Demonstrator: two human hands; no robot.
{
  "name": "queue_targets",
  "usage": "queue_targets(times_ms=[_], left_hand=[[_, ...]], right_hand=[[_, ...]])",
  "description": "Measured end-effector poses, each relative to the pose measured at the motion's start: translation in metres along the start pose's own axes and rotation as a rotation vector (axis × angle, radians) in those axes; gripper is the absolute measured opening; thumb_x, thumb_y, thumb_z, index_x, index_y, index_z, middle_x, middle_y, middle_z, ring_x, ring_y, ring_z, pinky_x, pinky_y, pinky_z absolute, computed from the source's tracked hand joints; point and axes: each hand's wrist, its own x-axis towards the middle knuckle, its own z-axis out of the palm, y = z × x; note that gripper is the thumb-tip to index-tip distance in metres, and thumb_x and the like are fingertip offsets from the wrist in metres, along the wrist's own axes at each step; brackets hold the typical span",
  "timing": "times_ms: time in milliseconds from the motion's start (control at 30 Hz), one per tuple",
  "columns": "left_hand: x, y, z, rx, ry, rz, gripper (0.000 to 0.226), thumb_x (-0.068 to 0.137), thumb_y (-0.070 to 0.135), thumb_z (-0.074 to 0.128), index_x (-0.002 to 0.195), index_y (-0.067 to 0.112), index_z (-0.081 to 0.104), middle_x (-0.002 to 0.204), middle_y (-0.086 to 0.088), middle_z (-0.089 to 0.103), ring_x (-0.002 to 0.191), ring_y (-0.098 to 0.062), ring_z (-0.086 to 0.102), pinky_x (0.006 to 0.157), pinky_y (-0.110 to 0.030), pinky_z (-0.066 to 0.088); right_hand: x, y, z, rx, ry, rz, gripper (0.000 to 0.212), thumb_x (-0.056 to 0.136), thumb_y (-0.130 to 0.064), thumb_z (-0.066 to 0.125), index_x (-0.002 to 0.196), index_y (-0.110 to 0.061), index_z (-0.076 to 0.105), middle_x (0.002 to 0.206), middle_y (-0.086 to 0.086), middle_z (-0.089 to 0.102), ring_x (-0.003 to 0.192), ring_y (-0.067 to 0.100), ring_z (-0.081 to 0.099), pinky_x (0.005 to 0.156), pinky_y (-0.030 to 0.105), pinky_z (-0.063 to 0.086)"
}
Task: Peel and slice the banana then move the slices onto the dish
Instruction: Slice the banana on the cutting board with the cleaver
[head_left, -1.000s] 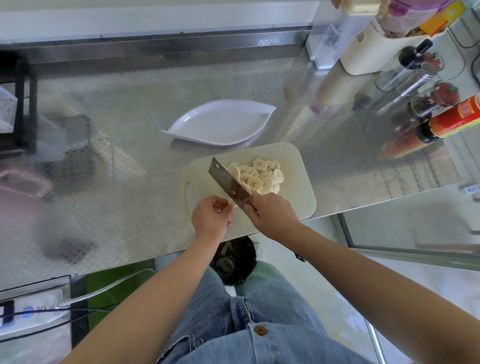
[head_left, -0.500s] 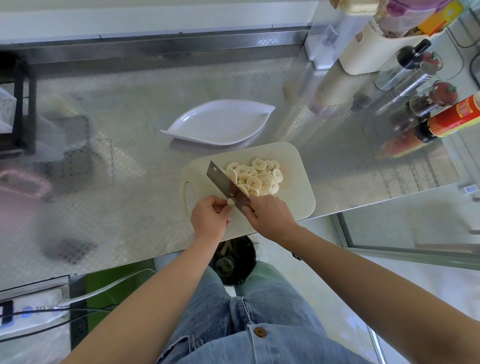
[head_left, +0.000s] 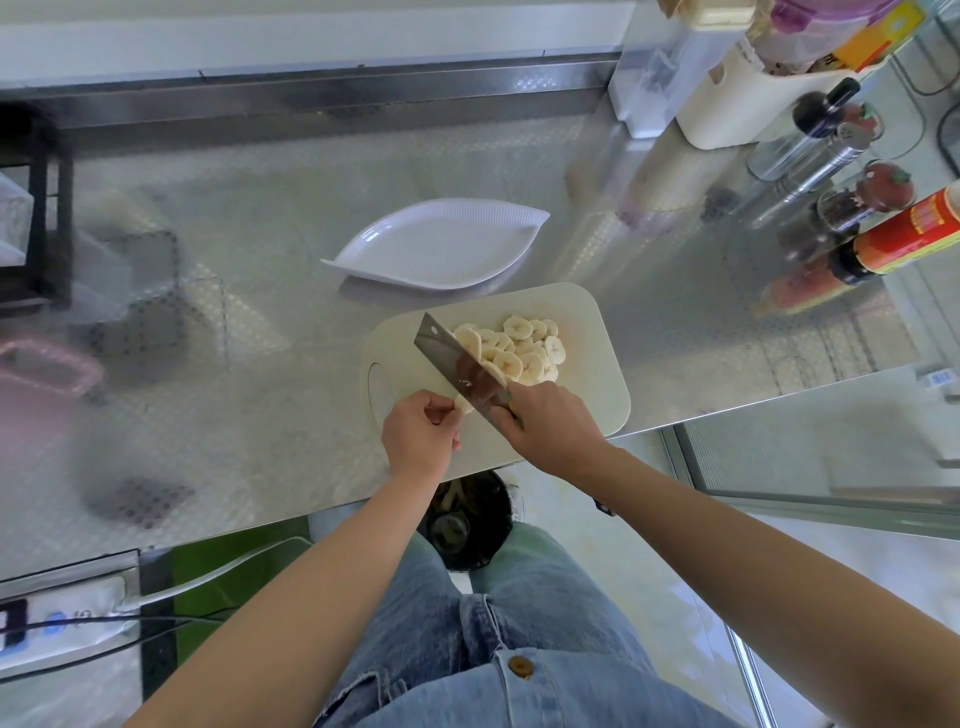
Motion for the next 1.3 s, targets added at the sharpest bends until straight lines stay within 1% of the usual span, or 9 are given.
queue_targets(times_ms=[133,300,467,633,733,833,1000,1133,1300], left_hand=[[0.000,0.001,0.000,-0.012,0.001,-0.006,0.008,0.084,0.008,0.070,0.077,0.012,0.066,0.060,-0.005,0.067,0.047,-0.018,0.062,0.063,-0.037,0.059],[-0.001,0.003,0.000,-0.039,-0.002,-0.024,0.018,0.083,0.007,0.071,0.069,0.016,0.062,0.058,-0.004,0.065,0.047,-0.020,0.060,0.061,-0.038,0.058],[-0.001,0.001,-0.001,-0.032,0.003,-0.033,0.016,0.082,0.012,0.074,0.070,0.009,0.064,0.058,-0.006,0.066,0.048,-0.020,0.062,0.061,-0.037,0.056],[0.000,0.003,-0.001,-0.022,0.003,-0.029,0.016,0.082,0.012,0.074,0.070,0.011,0.064,0.059,-0.006,0.067,0.047,-0.018,0.061,0.062,-0.039,0.058],[0.001,0.001,-0.001,0.004,0.000,-0.009,0.020,0.081,0.009,0.073,0.066,0.017,0.063,0.057,-0.004,0.067,0.047,-0.017,0.061,0.065,-0.041,0.059],[0.001,0.002,-0.001,0.019,-0.001,-0.001,0.020,0.081,0.008,0.072,0.066,0.018,0.063,0.057,-0.004,0.067,0.047,-0.016,0.061,0.065,-0.041,0.058],[0.001,0.001,-0.001,0.017,-0.008,0.004,0.020,0.081,0.009,0.072,0.066,0.019,0.063,0.057,-0.004,0.067,0.047,-0.016,0.061,0.066,-0.041,0.058],[0.002,0.002,-0.001,0.014,-0.006,0.005,0.021,0.081,0.010,0.073,0.066,0.019,0.062,0.057,-0.005,0.067,0.046,-0.016,0.060,0.065,-0.042,0.058],[0.001,0.002,-0.001,0.016,0.003,0.002,0.021,0.081,0.011,0.073,0.064,0.017,0.062,0.056,-0.005,0.066,0.049,-0.019,0.062,0.066,-0.043,0.058]], right_hand=[[0.001,-0.001,0.001,-0.016,-0.018,-0.003,0.028,0.098,-0.035,0.041,0.082,-0.012,0.043,0.070,0.006,0.051,0.061,0.026,0.049,0.055,0.031,0.035],[0.001,-0.003,0.005,-0.014,-0.039,0.011,0.029,0.098,-0.033,0.042,0.079,-0.011,0.041,0.066,0.005,0.046,0.060,0.026,0.046,0.055,0.030,0.031],[0.004,-0.007,0.014,-0.014,-0.079,0.038,0.027,0.098,-0.033,0.042,0.081,-0.012,0.040,0.068,0.004,0.044,0.062,0.025,0.046,0.057,0.032,0.033],[0.003,-0.001,0.014,-0.011,-0.034,0.017,0.030,0.098,-0.036,0.041,0.080,-0.012,0.044,0.067,0.004,0.048,0.061,0.026,0.048,0.055,0.032,0.035],[0.001,0.002,0.008,0.016,0.003,0.013,0.031,0.098,-0.037,0.041,0.077,-0.014,0.040,0.065,0.004,0.047,0.059,0.027,0.047,0.054,0.033,0.037],[0.001,0.004,0.004,0.021,0.020,-0.014,0.030,0.097,-0.038,0.042,0.079,-0.015,0.040,0.066,0.003,0.047,0.059,0.026,0.047,0.054,0.033,0.039],[0.002,0.004,0.003,0.001,0.004,-0.029,0.031,0.097,-0.038,0.041,0.079,-0.013,0.042,0.067,0.005,0.050,0.060,0.027,0.050,0.054,0.034,0.042],[0.001,0.002,0.003,-0.004,-0.026,-0.030,0.032,0.097,-0.037,0.040,0.085,-0.009,0.050,0.071,0.007,0.055,0.063,0.027,0.053,0.058,0.036,0.047],[0.003,-0.002,0.005,-0.009,-0.049,-0.022,0.029,0.098,-0.034,0.041,0.079,-0.012,0.043,0.068,0.005,0.049,0.061,0.025,0.048,0.055,0.033,0.039]])
